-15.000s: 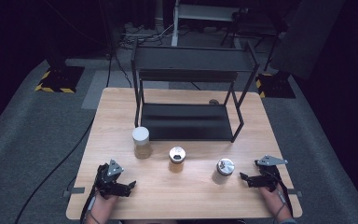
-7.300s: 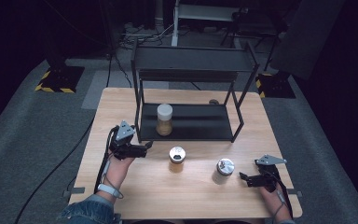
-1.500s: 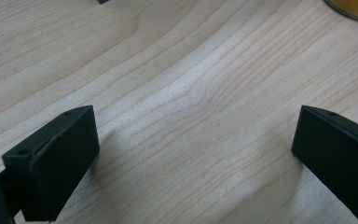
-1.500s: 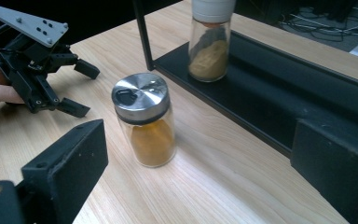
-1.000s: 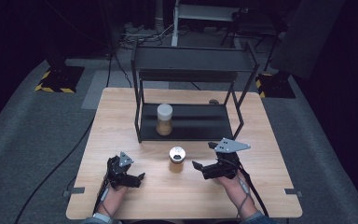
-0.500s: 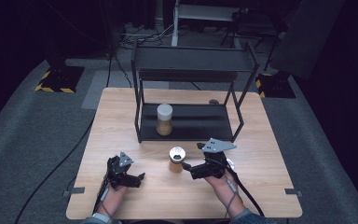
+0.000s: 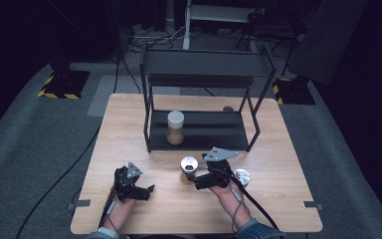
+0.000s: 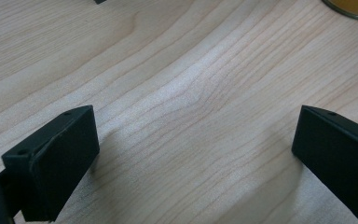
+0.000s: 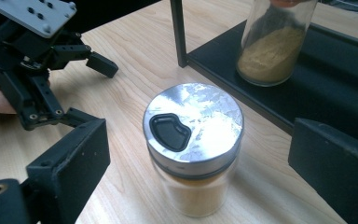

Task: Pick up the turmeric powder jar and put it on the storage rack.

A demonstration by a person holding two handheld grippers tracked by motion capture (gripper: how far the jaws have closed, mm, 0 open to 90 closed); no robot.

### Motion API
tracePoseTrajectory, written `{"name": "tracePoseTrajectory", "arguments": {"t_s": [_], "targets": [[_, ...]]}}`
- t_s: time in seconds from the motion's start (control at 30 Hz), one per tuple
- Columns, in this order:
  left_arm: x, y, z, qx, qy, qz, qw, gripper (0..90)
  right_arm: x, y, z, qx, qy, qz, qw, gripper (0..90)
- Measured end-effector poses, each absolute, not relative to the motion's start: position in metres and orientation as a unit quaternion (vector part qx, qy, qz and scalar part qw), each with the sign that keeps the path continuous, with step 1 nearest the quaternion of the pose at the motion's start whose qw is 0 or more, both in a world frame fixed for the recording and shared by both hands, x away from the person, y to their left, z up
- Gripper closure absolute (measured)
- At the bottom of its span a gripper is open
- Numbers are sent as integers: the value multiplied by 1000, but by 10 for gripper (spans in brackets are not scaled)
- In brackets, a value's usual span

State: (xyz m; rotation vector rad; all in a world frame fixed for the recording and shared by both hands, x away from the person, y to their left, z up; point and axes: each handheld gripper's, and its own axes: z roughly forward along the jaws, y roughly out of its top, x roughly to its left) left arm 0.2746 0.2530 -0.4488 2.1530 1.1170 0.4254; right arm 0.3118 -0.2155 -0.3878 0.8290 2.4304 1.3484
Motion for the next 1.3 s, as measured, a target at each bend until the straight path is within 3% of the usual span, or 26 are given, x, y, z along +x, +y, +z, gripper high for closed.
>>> {"name": "tracePoseTrajectory", "arguments": {"t_s": [0.53,0.87,1.3], "targets": [[274,253,-449,824,428,163,333,1,322,-191,-401,277,850,430,130,157],[274,253,-449,824,428,163,333,1,326,-180,-406,268,861,411,131,299],[275,253,-449,825,426,162,333,1,324,-174,-387,257,872,391,144,306]]}}
